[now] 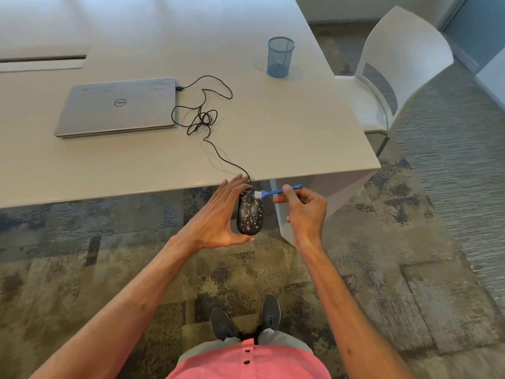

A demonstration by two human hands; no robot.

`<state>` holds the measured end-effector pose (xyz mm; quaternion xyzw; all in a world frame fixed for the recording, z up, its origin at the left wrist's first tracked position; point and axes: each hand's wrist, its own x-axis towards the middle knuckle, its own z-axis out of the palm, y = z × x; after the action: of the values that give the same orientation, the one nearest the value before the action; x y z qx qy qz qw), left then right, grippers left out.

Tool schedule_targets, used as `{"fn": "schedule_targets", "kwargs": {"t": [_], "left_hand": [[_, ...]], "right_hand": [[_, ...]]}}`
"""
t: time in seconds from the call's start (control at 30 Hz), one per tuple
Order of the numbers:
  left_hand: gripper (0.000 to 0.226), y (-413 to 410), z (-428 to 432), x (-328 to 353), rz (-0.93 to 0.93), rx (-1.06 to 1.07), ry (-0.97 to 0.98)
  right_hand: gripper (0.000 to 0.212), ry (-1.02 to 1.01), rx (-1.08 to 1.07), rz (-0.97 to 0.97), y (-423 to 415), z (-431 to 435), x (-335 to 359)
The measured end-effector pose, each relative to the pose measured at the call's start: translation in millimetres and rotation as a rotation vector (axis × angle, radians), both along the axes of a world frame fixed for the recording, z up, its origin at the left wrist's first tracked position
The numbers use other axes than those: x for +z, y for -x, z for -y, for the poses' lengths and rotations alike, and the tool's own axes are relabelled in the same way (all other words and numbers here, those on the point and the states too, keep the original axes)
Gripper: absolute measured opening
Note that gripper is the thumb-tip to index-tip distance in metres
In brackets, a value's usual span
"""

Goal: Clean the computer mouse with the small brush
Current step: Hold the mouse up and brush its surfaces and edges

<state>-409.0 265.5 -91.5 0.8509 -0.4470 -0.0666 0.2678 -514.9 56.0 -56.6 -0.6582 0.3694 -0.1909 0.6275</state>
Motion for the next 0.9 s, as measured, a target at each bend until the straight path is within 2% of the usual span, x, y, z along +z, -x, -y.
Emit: {"fn": "schedule_targets", "kwargs": {"t": [0.17,0.27,0.47,0.8,0.9], "left_hand": [[0.134,-2,1,-6,-0.002,-0.011,-0.023],[0.134,-4,2,-9,-0.010,-0.004,-0.024],[0.134,-11,11,-9,-0.008,0.010,-0.002],[0.136,-15,11,-9,-0.012,0.000,-0.002],[0.137,-18,11,-7,0.006,0.008,-0.002]], "right_hand": [[0.021,0.027,-0.052,-0.051,6,7,-4],[0.026,-0.001,-0.074,-0.025,4,11,-2],[0.022,-0.037,-0.029,0.037,-9,3,3],[0.023,0.079,-0.099,-0.028,-4,14,-6],[0.023,0.070,-0.094,0.033,-4,13,-2]]}}
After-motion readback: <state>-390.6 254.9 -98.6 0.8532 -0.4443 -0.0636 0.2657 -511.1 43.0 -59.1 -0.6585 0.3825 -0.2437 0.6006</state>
